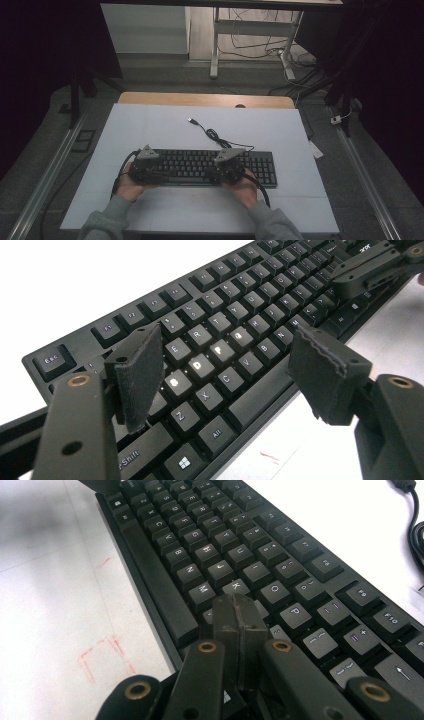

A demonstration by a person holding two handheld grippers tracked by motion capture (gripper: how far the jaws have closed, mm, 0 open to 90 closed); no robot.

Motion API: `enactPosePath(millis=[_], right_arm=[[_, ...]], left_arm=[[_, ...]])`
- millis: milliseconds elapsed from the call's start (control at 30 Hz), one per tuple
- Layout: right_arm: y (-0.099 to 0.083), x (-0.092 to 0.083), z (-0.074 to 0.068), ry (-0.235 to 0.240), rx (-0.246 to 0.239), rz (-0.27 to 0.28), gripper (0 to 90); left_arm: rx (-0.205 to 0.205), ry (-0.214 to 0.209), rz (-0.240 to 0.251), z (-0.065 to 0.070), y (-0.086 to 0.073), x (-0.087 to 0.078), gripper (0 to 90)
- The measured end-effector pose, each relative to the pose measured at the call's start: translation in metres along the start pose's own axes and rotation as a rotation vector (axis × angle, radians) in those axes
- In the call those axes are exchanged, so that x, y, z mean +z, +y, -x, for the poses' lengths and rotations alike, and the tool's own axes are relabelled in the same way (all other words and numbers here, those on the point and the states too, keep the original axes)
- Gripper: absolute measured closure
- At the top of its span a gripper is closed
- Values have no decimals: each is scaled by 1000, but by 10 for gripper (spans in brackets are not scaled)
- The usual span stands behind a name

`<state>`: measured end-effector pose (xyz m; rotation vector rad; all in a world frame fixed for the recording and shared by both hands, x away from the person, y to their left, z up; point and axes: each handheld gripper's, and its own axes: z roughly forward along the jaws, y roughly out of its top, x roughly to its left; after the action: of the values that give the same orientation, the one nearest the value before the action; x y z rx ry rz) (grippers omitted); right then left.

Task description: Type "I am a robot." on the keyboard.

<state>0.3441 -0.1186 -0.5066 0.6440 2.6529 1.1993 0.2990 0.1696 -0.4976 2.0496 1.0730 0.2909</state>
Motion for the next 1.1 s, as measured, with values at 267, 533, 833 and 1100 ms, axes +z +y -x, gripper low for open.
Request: enactPosePath(millis=[267, 533, 833, 1100], right_arm=[[-1, 4, 1, -13, 5, -16, 895], [-2, 9, 1, -24, 12, -40, 896], [1, -5, 3, -42, -3, 46, 893], [-4, -21, 12, -81, 38, 104, 551]], left_arm=[[4, -1, -5, 0, 0, 1, 302], [5, -3, -11, 1, -1, 2, 300], [6, -5, -13, 0, -1, 2, 299], [3, -5, -10, 0, -1, 1, 296]])
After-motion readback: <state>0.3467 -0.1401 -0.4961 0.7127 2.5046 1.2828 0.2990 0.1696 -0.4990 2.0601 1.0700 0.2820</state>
